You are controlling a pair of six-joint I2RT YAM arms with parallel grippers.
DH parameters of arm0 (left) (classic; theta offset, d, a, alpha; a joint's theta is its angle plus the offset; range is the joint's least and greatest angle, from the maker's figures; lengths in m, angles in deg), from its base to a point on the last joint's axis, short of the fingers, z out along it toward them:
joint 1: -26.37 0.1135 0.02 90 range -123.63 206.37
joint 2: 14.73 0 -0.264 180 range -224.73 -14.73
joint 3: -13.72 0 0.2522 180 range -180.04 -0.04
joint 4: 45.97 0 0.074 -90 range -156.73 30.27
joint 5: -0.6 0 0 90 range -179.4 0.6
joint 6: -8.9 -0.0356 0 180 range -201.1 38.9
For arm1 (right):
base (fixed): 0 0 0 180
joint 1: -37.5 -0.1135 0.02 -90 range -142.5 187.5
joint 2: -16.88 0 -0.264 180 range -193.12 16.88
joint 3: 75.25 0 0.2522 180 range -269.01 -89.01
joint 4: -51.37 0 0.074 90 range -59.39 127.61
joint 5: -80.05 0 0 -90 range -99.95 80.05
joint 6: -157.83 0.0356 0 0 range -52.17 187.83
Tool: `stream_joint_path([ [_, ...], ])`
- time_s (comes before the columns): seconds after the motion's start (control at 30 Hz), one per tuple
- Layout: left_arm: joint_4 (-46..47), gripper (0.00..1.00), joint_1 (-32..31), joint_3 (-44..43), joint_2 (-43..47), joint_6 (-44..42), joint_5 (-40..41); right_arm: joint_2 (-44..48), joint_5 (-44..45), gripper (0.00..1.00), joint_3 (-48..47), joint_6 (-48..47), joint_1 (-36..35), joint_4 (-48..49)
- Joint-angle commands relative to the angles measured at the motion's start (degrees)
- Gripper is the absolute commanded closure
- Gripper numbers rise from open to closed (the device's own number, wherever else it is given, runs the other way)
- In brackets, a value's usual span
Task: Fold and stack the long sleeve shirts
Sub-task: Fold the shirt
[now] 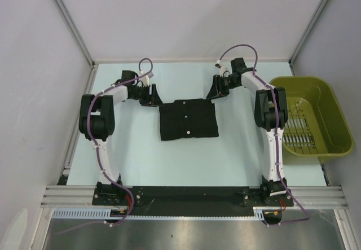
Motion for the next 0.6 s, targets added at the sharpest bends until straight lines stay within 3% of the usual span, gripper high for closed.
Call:
stream_joint_path([
  [0.0, 3.0, 0.38, -0.9, -3.3, -0.6, 1.3, -1.3, -0.1, -2.1, 0.63, -1.0, 0.2, -0.3, 1.0],
  [0.1, 3.5, 0.40, -1.2, -3.6, -1.4, 1.8, -1.5, 0.1, -0.9, 0.68, -0.9, -1.0, -0.4, 0.0],
  [0.13, 3.6, 0.40, -1.3, -3.6, -1.6, 1.9, -1.5, 0.3, -0.8, 0.75, -0.8, -1.3, -0.4, -0.2],
  [0.2, 4.0, 0.41, -1.5, -3.5, -1.6, 2.0, -1.6, 0.4, -0.4, 0.80, -1.0, -1.6, -0.3, -0.7],
  [0.23, 4.3, 0.43, -1.6, -3.3, -1.7, 2.1, -1.9, 0.5, -0.6, 0.89, -0.9, -2.1, -0.3, -1.5],
  [0.3, 4.4, 0.54, -1.7, -3.3, -1.3, 2.1, -2.2, 0.8, -0.7, 1.00, -0.9, -2.6, -0.1, -2.2],
  [0.47, 7.1, 0.93, -2.2, -1.4, 2.5, 1.9, -3.5, 5.5, -1.5, 1.00, 0.4, -2.1, 0.9, -2.6],
  [0.57, 7.9, 1.00, -3.0, -0.9, 5.0, 2.0, -5.4, 8.0, -1.9, 1.00, 1.5, -1.5, 1.9, -2.6],
])
